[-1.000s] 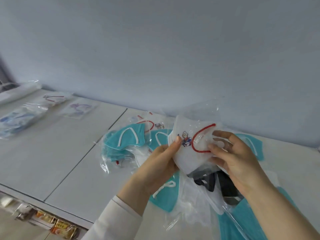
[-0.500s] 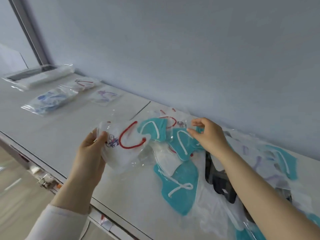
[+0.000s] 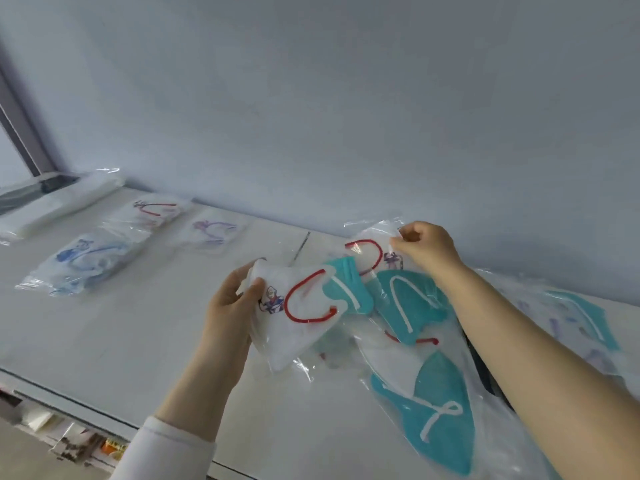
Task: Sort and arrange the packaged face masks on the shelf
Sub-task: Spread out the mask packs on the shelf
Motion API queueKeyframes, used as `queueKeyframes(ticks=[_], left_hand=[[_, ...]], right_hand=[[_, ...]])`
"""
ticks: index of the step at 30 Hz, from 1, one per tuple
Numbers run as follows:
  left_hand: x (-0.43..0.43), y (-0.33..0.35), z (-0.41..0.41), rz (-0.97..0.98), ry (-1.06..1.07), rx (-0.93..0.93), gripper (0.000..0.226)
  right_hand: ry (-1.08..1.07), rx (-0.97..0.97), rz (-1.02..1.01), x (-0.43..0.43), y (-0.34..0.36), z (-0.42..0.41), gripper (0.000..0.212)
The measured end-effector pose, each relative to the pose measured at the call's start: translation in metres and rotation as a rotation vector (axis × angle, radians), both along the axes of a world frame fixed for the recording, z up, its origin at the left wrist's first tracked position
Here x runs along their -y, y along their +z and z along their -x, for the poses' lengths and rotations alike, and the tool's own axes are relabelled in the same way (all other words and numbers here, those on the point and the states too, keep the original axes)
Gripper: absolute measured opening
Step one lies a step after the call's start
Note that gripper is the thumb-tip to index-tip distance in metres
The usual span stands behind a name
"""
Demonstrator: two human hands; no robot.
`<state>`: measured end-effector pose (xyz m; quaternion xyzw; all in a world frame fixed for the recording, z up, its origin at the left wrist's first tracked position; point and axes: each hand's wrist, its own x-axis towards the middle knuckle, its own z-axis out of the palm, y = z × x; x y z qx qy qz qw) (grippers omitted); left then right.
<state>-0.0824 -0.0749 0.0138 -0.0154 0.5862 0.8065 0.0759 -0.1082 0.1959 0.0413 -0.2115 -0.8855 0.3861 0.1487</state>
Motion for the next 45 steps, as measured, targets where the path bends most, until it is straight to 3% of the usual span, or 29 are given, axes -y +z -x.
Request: queueKeyframes(ticks=[6,8,10,12,15,17,21,25,28,31,33,36,38,41,45], left_hand=[[0.0,-0.006,0.015,-0.058,-0.06,0.001,0.026],[-0.005,-0.005,0.017,-0.066,-0.075,-0.013,0.024],[-0.015,-0.002,0.016,-0.095,-0.085,-0.03,0.024],[-0.03,0.001,0.011,-0.133,-0.079,-0.026,0.024],[-0.056,0.009,-0.001,-0.201,-0.054,-0.021,0.023],[-0.074,0.015,-0.013,-0.256,-0.067,-0.021,0.022],[-0.104,0.021,-0.04,-0.501,-0.094,0.01,0.023],[-0.118,0.021,-0.059,-0.647,-0.121,0.027,0.028],[-0.12,0.018,-0.064,-0.696,-0.141,0.044,0.025],[-0.116,0.017,-0.067,-0.608,-0.144,0.03,0.045],[-0.112,0.017,-0.063,-0.502,-0.064,-0.043,0.02],[-0.093,0.018,-0.041,-0.414,0.035,-0.144,0.02],[-0.069,0.017,-0.014,-0.375,0.124,-0.161,0.021],[-0.033,0.014,0.024,-0.339,0.213,-0.142,0.025],[-0.014,0.01,0.038,-0.255,0.167,-0.111,0.029]], right_hand=[[-0.197,-0.41,0.077,0.0,0.029,-0.017,0.01],[-0.292,-0.583,0.268,0.003,0.041,-0.031,0.006],[-0.336,-0.686,0.602,0.009,0.053,-0.049,0.004],[-0.313,-0.647,0.868,0.02,0.059,-0.072,0.006],[-0.229,-0.464,1.092,0.039,0.05,-0.106,0.006],[-0.264,-0.381,1.103,0.051,0.033,-0.122,0.005],[-0.399,-0.279,0.884,0.072,0.001,-0.137,0.007],[-0.416,-0.426,1.144,0.085,-0.009,-0.136,0.007],[-0.353,-0.46,1.186,0.095,-0.012,-0.131,0.009],[-0.323,-0.459,1.1,0.101,-0.016,-0.128,0.009],[-0.275,-0.384,1.015,0.106,-0.02,-0.127,0.014],[-0.145,-0.19,0.896,0.102,-0.016,-0.124,0.018],[-0.132,-0.204,0.746,0.083,-0.005,-0.115,0.016],[-0.187,-0.234,0.254,0.036,0.008,-0.082,0.018],[0.036,0.17,-0.266,0.003,0.002,-0.025,0.048]])
